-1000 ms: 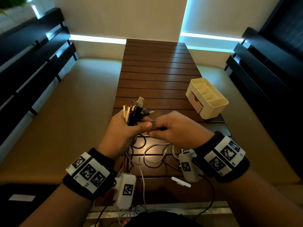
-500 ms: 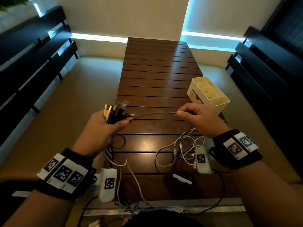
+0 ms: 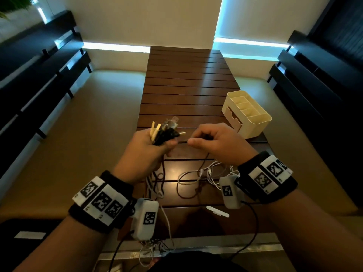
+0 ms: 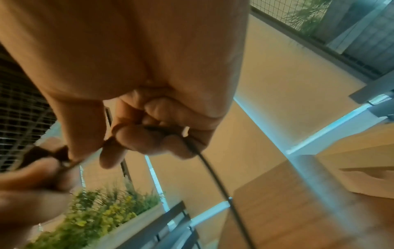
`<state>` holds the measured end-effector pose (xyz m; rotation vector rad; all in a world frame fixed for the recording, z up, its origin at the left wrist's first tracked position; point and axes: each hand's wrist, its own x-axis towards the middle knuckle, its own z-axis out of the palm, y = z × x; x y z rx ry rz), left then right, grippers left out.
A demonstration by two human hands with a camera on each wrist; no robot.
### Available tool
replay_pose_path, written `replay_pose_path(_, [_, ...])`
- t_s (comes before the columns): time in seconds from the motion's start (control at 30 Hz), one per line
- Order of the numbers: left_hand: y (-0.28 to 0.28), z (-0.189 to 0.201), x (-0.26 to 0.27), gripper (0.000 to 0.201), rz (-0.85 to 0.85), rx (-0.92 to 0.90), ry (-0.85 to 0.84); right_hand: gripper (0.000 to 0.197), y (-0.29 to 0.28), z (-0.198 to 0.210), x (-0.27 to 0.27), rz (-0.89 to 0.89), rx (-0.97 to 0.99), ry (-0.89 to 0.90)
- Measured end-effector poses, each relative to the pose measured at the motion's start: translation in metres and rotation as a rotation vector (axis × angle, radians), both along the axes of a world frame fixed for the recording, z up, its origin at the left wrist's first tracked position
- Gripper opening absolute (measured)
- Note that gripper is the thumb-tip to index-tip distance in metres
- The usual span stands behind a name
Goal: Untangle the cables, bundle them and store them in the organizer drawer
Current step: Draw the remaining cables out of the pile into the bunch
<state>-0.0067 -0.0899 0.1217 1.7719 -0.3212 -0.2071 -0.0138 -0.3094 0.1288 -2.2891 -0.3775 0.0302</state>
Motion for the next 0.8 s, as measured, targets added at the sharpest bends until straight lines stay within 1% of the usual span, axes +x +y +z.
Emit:
replay_pose_path(0.07, [0.015, -0.001, 0.006, 0.017, 0.119, -0.162, 0.094, 0.012, -0.011, -0.016, -0.003, -0.063, -0.021, 0.089])
replay_pose_path(0.1, [0.023, -0.002, 0.008, 0.018, 0.153, -0.206, 0.124, 0.015, -0.015, -0.026, -0.004, -0.108, -0.024, 0.129])
replay_pose_path(0.13, [0.029, -0.003, 0.010, 0.016, 0.160, -0.192, 0.126, 0.018, -0.017, -0.034, -0.006, -0.147, -0.015, 0.156])
replay_pose_path(0.2, [0.032, -0.003, 0.009, 0.010, 0.108, -0.024, 0.080, 0.020, -0.015, -0.041, -0.008, -0.198, 0.025, 0.157])
replay_pose_path(0.27, [0.028, -0.004, 0.005, 0.008, 0.103, 0.128, -0.010, 0.019, -0.008, -0.036, -0.005, -0.194, -0.004, 0.132])
replay_pose_path(0.33, [0.021, -0.006, 0.004, 0.009, 0.196, 0.134, -0.108, 0.019, 0.001, -0.029, 0.000, -0.136, -0.143, 0.169])
replay_pose_path(0.4, [0.012, -0.007, 0.002, 0.013, 0.288, 0.080, -0.130, 0.021, 0.008, -0.026, 0.004, -0.072, -0.350, 0.220])
replay_pose_path(0.43, [0.008, -0.007, 0.000, 0.015, 0.293, 0.077, -0.142, 0.021, 0.012, -0.024, 0.005, -0.047, -0.400, 0.220])
replay_pose_path(0.47, [0.003, -0.007, -0.002, 0.014, 0.266, 0.103, -0.162, 0.019, 0.016, -0.020, 0.005, -0.022, -0.393, 0.201])
replay_pose_path(0.5, [-0.002, -0.005, -0.003, 0.012, 0.212, 0.142, -0.175, 0.017, 0.021, -0.015, 0.005, 0.004, -0.333, 0.166])
replay_pose_path(0.57, [-0.006, -0.006, -0.004, 0.010, 0.078, 0.171, -0.146, 0.010, 0.029, -0.003, 0.004, 0.030, -0.152, 0.081])
replay_pose_path(0.6, [-0.005, -0.006, -0.004, 0.009, 0.033, 0.149, -0.104, 0.006, 0.030, 0.003, 0.004, 0.034, -0.089, 0.037])
replay_pose_path(0.67, [0.002, -0.004, -0.003, 0.008, 0.022, 0.074, -0.029, 0.006, 0.027, 0.007, 0.003, 0.060, -0.042, -0.005])
replay_pose_path(0.73, [0.012, 0.002, -0.002, 0.013, 0.076, -0.094, 0.039, 0.010, 0.018, -0.002, 0.003, 0.056, -0.049, 0.049])
replay_pose_path(0.8, [0.026, 0.012, -0.001, 0.011, 0.136, -0.321, 0.096, 0.020, 0.006, -0.020, 0.002, -0.001, -0.065, 0.158])
